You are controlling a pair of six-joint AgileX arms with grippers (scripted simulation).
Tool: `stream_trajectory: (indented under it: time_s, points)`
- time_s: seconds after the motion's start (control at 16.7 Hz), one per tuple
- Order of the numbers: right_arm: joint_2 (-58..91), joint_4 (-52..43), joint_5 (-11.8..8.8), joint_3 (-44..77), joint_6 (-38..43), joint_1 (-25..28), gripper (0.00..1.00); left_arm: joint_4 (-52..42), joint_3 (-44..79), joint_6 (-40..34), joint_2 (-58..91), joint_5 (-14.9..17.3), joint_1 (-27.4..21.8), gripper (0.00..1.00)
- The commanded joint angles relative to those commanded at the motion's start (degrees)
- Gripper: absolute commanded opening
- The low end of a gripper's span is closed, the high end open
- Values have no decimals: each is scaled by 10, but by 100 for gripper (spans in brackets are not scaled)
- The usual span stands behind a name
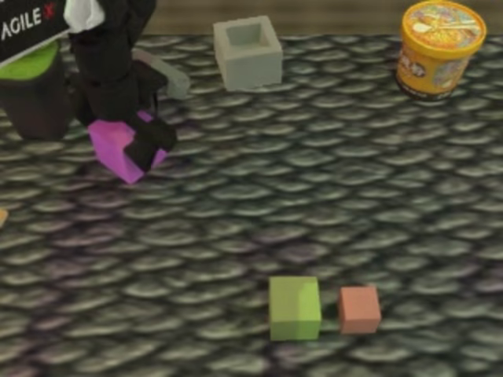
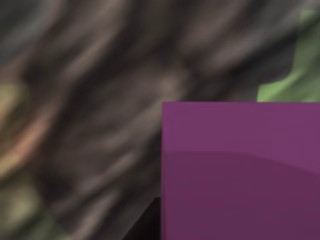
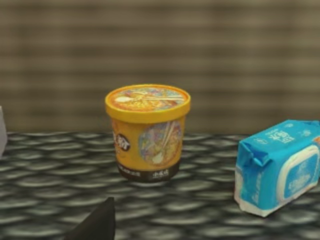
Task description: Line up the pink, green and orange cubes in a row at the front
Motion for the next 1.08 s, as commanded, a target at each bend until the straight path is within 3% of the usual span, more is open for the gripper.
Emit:
stream_trajectory:
  time_s: [0.36,0.54,0.78,1.08]
  points:
    - [0,0,0,0,0,0,100,-6,4,0,-3,0,-3,0]
    - [0,0,0,0,0,0,100,-1,-16,-38,-20,-1,-20,0]
    - [0,0,0,0,0,0,100,14,-90,-167,-75,-1,-68,0]
    - [0,0,0,0,0,0,100,41,-230,-411,-175,-1,-152,0]
